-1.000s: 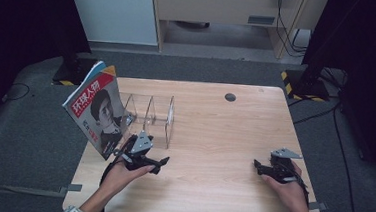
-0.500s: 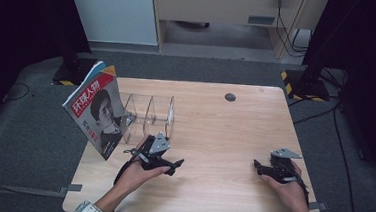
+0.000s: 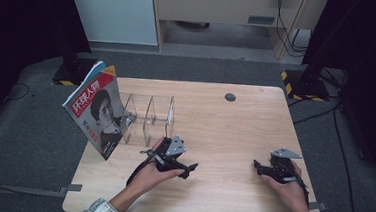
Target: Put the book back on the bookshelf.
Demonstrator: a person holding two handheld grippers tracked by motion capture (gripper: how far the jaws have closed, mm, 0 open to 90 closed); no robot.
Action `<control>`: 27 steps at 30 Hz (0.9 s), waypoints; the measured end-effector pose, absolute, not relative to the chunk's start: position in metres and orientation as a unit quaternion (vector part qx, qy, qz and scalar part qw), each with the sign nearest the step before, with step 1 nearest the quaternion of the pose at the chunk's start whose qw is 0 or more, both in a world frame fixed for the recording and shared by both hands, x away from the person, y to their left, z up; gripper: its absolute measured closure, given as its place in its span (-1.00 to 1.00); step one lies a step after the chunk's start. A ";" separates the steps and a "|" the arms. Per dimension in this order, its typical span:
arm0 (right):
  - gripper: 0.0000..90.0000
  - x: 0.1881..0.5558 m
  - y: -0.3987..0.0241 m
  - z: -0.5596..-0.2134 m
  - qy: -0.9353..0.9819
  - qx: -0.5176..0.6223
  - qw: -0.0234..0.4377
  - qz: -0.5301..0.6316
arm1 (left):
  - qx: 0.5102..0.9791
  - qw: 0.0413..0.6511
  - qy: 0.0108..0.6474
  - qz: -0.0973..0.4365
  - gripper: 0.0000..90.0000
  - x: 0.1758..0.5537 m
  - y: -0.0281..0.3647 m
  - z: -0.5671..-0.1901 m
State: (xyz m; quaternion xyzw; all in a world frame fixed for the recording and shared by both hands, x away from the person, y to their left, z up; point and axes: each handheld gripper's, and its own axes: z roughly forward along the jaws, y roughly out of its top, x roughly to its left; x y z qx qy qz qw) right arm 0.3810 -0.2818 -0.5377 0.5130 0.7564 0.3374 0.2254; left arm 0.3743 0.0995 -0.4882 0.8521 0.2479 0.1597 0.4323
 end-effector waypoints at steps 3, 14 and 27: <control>-0.47 0.381 -0.282 -0.538 0.756 0.514 0.225 0.337 | 0.855 0.431 0.244 0.154 -0.92 0.375 0.092 -0.491; -0.49 0.381 -0.281 -0.538 0.757 0.513 0.224 0.337 | 0.862 0.424 0.238 0.143 -0.92 0.378 0.068 -0.501; -0.54 0.381 -0.281 -0.538 0.757 0.514 0.224 0.334 | 0.873 0.404 0.240 0.132 -0.91 0.382 0.049 -0.512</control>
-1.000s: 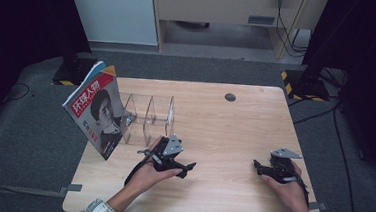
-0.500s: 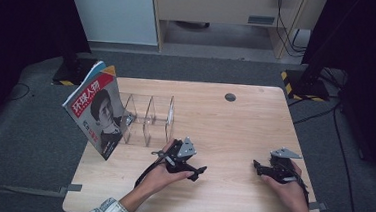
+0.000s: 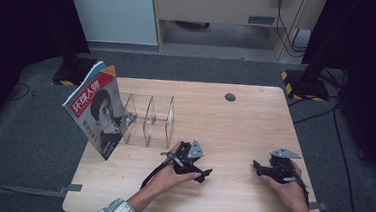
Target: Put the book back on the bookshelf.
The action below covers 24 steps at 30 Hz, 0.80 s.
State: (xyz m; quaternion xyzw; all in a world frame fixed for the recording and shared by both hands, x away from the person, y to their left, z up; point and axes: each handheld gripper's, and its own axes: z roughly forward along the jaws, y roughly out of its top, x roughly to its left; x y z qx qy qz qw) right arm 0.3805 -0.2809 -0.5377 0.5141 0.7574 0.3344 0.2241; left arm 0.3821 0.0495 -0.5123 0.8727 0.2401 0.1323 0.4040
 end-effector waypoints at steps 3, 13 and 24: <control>-0.54 0.381 -0.281 -0.538 0.757 0.514 0.223 0.335 | 0.874 0.398 0.247 0.128 -0.91 0.383 0.043 -0.514; -0.55 0.380 -0.281 -0.538 0.758 0.514 0.222 0.334 | 0.868 0.384 0.284 0.137 -0.89 0.403 0.034 -0.519; -0.56 0.380 -0.281 -0.538 0.758 0.515 0.221 0.334 | 0.863 0.362 0.313 0.162 -0.88 0.417 0.041 -0.528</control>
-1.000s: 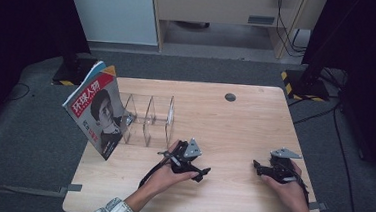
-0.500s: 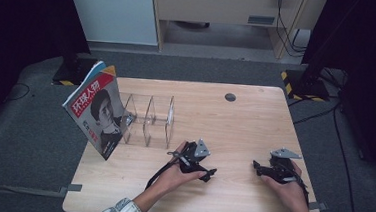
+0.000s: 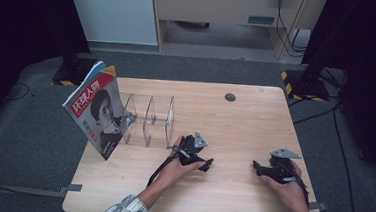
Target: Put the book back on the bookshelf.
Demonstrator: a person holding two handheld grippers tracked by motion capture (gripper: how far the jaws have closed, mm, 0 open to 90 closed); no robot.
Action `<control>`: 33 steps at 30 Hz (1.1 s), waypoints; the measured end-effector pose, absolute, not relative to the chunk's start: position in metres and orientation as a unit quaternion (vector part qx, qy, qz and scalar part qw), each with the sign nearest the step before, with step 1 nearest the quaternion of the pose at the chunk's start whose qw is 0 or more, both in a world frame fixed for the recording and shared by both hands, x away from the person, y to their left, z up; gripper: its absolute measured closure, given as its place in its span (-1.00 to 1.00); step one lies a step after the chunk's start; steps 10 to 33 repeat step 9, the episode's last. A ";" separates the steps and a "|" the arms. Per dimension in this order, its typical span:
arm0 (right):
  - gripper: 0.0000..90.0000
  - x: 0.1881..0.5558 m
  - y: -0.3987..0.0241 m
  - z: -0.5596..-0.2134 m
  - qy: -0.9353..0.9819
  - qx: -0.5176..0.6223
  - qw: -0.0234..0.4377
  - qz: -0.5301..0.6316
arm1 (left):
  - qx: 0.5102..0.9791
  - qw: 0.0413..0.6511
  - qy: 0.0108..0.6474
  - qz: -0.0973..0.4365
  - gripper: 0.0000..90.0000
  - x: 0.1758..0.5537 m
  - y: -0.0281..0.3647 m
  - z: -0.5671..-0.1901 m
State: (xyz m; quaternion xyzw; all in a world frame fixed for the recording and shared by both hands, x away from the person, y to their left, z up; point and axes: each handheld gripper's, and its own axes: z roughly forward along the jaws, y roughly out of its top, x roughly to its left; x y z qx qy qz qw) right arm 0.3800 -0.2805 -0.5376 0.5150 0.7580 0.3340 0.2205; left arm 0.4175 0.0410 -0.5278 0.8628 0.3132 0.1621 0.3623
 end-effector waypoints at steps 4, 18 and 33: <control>-0.56 0.380 -0.280 -0.538 0.758 0.516 0.221 0.334 | 0.863 0.352 0.323 0.166 -0.88 0.421 0.045 -0.533; -0.56 0.380 -0.280 -0.538 0.758 0.515 0.221 0.334 | 0.857 0.354 0.343 0.149 -0.93 0.425 0.049 -0.538; -0.56 0.380 -0.280 -0.538 0.758 0.515 0.221 0.334 | 0.857 0.354 0.343 0.149 -0.93 0.425 0.049 -0.538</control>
